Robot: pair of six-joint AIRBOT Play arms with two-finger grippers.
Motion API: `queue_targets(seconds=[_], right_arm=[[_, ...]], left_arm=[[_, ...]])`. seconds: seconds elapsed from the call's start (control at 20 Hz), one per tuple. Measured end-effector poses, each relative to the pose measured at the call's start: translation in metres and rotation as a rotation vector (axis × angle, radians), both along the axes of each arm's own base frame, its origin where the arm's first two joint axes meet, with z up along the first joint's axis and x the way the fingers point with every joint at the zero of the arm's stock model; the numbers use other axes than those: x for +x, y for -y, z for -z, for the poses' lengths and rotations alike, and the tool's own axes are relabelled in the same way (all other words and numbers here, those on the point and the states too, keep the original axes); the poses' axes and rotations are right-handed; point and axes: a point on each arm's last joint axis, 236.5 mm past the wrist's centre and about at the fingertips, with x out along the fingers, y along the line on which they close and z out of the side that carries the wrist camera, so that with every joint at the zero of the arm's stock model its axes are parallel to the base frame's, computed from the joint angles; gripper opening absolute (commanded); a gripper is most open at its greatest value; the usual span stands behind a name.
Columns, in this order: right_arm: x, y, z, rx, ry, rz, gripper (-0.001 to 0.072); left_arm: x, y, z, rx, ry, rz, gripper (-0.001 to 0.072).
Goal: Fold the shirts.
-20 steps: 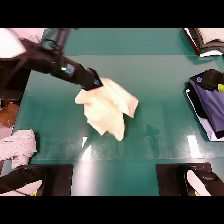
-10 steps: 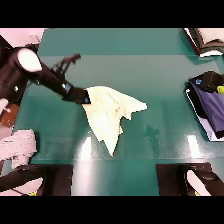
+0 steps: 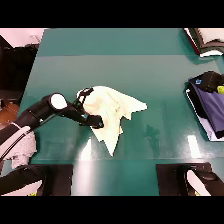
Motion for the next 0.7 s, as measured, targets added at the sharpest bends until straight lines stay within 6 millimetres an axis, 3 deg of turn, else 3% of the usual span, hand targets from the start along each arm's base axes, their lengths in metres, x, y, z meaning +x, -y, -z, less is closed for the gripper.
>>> queue_targets(seconds=[0.05,0.15,0.2,0.4,0.45,0.5,0.55,0.7], right_arm=[[0.000,0.000,0.000,0.000,-0.001,-0.001,0.0022],[-0.001,0.000,0.000,0.000,-0.003,-0.002,0.0023],[-0.001,0.000,0.001,0.000,-0.004,-0.002,0.0023],[-0.003,-0.002,0.004,0.002,-0.022,-0.011,0.0027],[-0.004,-0.003,0.010,0.001,-0.045,-0.026,0.0115],[-0.004,-0.004,0.017,-0.001,-0.075,-0.045,0.0355],[-0.005,-0.007,0.028,-0.004,-0.117,-0.072,0.0470],[-0.004,-0.022,0.071,0.015,-0.257,-0.171,0.0470]], left_arm=[[-0.001,0.002,0.005,0.003,-0.006,-0.007,0.0654],[-0.001,0.004,0.012,0.007,-0.015,-0.020,0.0095],[-0.001,0.006,0.013,0.005,-0.016,-0.022,0.0025],[0.004,0.006,-0.010,0.010,0.020,0.033,0.0025],[0.007,0.002,-0.024,0.018,0.046,0.055,0.0025],[0.014,-0.005,-0.041,0.036,0.090,0.076,0.0025],[0.019,-0.015,-0.059,0.059,0.135,0.093,0.0025],[0.028,-0.051,-0.107,0.141,0.258,0.112,0.0025]])
